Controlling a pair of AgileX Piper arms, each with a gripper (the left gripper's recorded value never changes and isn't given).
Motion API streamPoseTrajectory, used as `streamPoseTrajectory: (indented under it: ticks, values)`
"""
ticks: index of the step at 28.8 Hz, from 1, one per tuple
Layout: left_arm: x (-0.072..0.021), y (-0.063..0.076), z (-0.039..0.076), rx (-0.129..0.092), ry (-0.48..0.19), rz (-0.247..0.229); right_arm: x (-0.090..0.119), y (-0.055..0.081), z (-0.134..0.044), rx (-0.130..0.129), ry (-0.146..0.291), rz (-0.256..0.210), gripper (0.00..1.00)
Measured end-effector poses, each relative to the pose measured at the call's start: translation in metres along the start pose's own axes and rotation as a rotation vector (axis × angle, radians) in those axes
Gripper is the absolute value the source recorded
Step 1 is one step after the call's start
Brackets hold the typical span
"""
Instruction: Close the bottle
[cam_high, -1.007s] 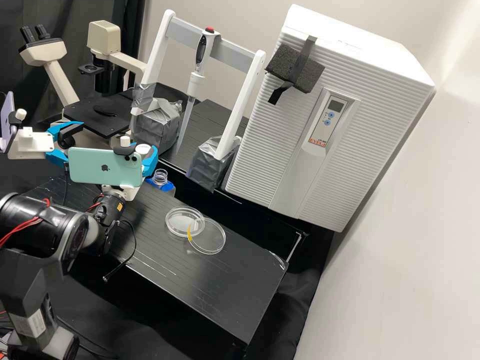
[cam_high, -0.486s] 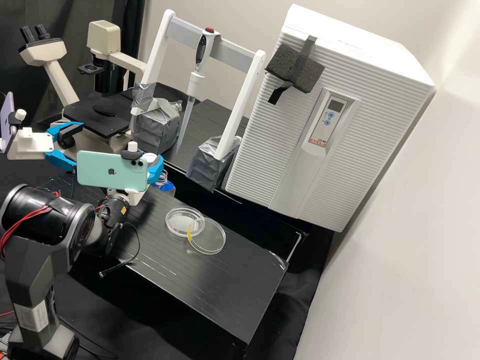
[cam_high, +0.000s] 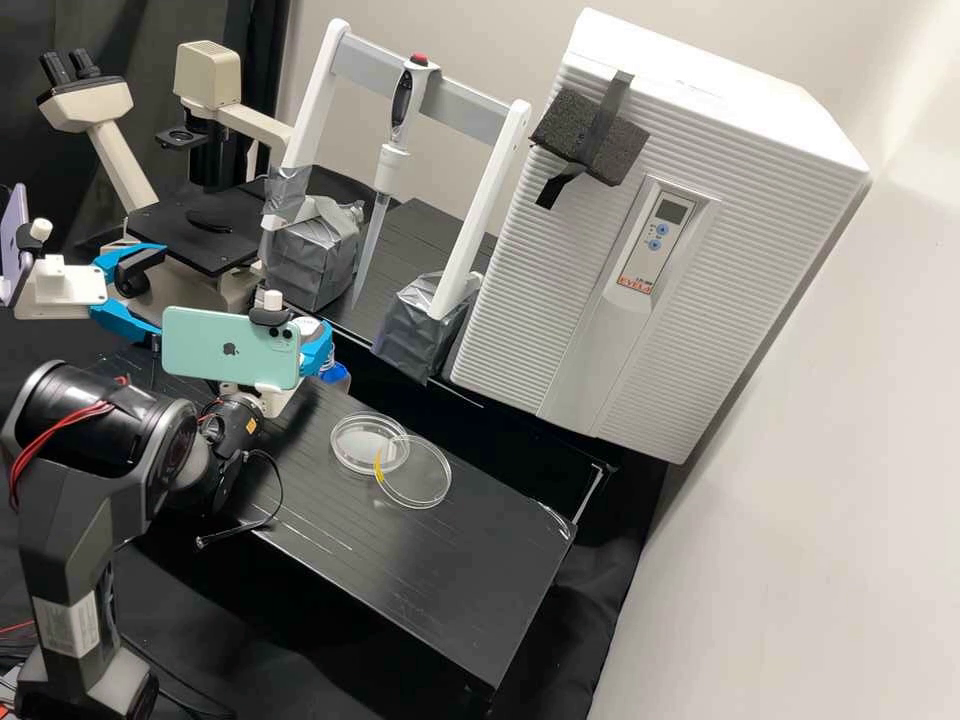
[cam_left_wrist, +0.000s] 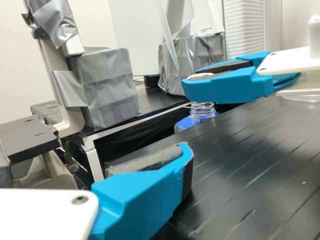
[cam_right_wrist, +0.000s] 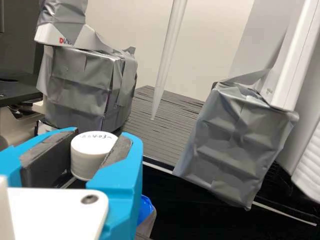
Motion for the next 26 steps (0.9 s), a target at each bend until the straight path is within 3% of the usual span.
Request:
streamPoseTrajectory:
  ticks: [26]
  values:
    - [0.0011,0.0014,-0.0006,0.009,0.001,0.006,0.0037,0.003,0.007,0.001,-0.029,0.014,0.0]
